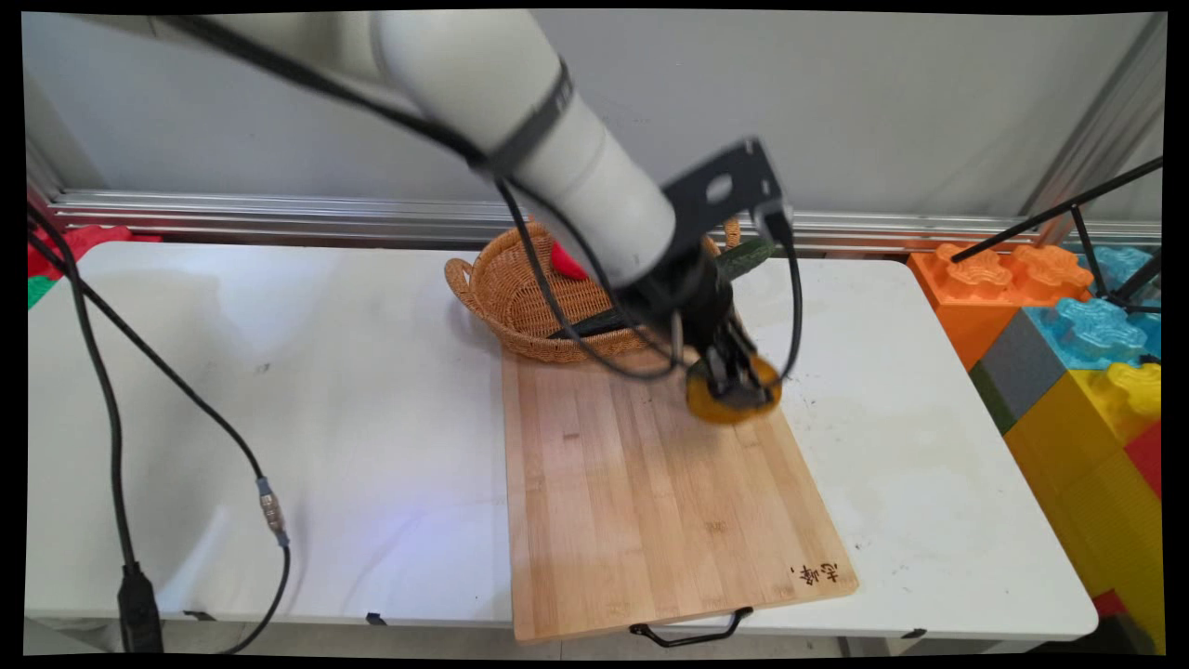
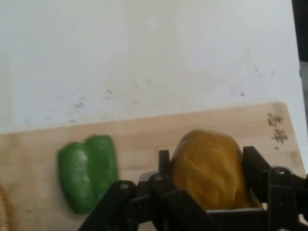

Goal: Place the picked object on the cutting board

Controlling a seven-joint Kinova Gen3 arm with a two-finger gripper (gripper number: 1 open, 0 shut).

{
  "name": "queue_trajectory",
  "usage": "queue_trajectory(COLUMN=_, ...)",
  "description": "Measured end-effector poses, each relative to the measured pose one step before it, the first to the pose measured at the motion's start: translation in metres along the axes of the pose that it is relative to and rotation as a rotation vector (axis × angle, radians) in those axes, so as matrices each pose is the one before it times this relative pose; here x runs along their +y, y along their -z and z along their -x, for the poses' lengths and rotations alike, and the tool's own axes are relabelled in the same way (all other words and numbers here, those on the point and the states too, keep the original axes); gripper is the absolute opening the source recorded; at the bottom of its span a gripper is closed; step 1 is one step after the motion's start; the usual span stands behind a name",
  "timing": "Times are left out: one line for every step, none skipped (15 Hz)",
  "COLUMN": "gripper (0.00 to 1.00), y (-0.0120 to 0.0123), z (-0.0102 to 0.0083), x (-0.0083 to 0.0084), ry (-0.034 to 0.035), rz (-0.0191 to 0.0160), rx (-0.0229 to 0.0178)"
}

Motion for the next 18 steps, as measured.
queue_trajectory(gripper=0.0, y=-0.01, z=0.00498, x=0.00574, ry=-0.0022, rz=0.00692, rx=-0.01298)
queue_trajectory(gripper=0.0, y=-0.01146, z=0.00644, x=0.0048, ry=-0.00163, rz=0.00488, rx=-0.01648)
queue_trajectory(gripper=0.0, y=-0.00947, z=0.00608, x=0.00261, ry=-0.00268, rz=0.00123, rx=-0.01537)
queue_trajectory(gripper=0.0, y=-0.00619, z=0.0041, x=0.00131, ry=-0.00109, rz=0.0002, rx=-0.01053)
queue_trajectory(gripper=0.0, y=-0.00984, z=0.00696, x=0.00099, ry=-0.00307, rz=-0.0028, rx=-0.01691)
queue_trajectory(gripper=0.0, y=-0.00693, z=0.00504, x=-0.00026, ry=-0.00199, rz=-0.00366, rx=-0.01103)
queue_trajectory(gripper=0.0, y=-0.00543, z=0.00379, x=-0.00047, ry=-0.00129, rz=-0.00282, rx=-0.00769)
queue_trajectory(gripper=0.0, y=-0.00776, z=0.00531, x=-0.00053, ry=-0.00166, rz=-0.00324, rx=-0.01003)
queue_trajectory(gripper=0.0, y=-0.00505, z=0.00324, x=-0.00025, ry=-0.00108, rz=-0.00145, rx=-0.00605)
queue_trajectory(gripper=0.0, y=-0.00816, z=0.00499, x=-0.00038, ry=-0.00134, rz=-0.0016, rx=-0.00869)
queue_trajectory(gripper=0.0, y=-0.0043, z=0.00266, x=-0.00012, ry=-0.00061, rz=-0.00075, rx=-0.00448)
queue_trajectory(gripper=0.0, y=-0.00608, z=0.00343, x=-0.00023, ry=-0.00115, rz=-0.00097, rx=-0.00571)
queue_trajectory(gripper=0.0, y=-0.00612, z=0.00285, x=-0.00056, ry=-0.00224, rz=-0.00146, rx=-0.00456)
queue_trajectory(gripper=0.0, y=-0.00479, z=0.00256, x=-0.00057, ry=-0.00148, rz=-0.00201, rx=-0.0033)
queue_trajectory(gripper=0.0, y=-0.00321, z=0.00142, x=-0.00048, ry=-0.00121, rz=-0.00113, rx=-0.00184)
queue_trajectory(gripper=1.0, y=-0.00252, z=0.00078, x=-0.00052, ry=-0.00095, rz=-0.00079, rx=-0.00036)
queue_trajectory(gripper=1.0, y=-0.00063, z=-0.00025, x=-0.00057, ry=0.0006, rz=-0.00099, rx=0.0012)
queue_trajectory(gripper=1.0, y=0.00066, z=-0.00091, x=-0.0009, ry=0.0029, rz=-0.00112, rx=0.00069)
